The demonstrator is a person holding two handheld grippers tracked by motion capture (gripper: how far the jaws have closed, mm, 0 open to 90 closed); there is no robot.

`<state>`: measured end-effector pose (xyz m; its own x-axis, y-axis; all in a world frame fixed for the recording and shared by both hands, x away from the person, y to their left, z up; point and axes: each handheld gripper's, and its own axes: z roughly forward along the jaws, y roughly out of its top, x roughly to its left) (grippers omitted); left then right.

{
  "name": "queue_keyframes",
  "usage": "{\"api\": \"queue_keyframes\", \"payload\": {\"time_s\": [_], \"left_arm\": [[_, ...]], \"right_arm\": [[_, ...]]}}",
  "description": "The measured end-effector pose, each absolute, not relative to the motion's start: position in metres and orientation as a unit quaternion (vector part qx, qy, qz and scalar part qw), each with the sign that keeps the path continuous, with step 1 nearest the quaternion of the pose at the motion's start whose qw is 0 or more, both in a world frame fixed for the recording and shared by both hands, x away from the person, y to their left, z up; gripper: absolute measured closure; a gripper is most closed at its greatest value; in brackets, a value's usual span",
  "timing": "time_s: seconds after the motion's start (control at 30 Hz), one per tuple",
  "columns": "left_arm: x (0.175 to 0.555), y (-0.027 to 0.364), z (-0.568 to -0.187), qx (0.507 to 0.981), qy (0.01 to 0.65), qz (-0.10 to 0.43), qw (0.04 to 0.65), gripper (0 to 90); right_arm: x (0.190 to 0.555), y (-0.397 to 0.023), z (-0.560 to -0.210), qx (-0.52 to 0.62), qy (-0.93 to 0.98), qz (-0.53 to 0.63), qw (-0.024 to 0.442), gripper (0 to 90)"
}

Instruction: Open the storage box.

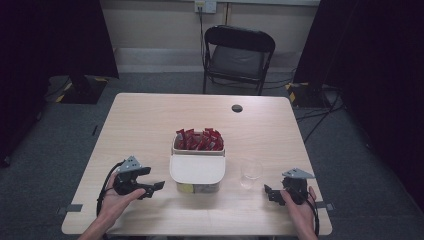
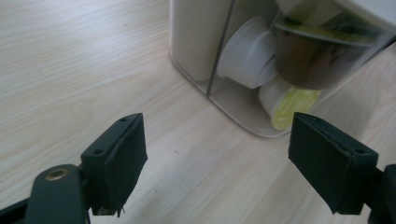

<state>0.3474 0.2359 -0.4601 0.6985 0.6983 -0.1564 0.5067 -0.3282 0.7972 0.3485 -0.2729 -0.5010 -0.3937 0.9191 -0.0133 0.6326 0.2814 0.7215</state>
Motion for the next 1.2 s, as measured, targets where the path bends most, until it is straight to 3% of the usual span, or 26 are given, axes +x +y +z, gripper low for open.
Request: {"api": "queue_keyframes", "payload": {"time_s": [0.43, 1.2], "left_arm": [[0.343, 0.215, -0.456, 0.82, 0.342, 0.097, 0.448, 18.9], [0.348, 0.201, -0.449, 0.81, 0.343, 0.082, 0.469, 18.5]], "right_arm": [[0.349, -0.273, -0.501, 0.507, 0.769, 0.322, 0.222, 3.6], [0.349, -0.273, -0.501, 0.508, 0.768, 0.32, 0.222, 2.2]]}}
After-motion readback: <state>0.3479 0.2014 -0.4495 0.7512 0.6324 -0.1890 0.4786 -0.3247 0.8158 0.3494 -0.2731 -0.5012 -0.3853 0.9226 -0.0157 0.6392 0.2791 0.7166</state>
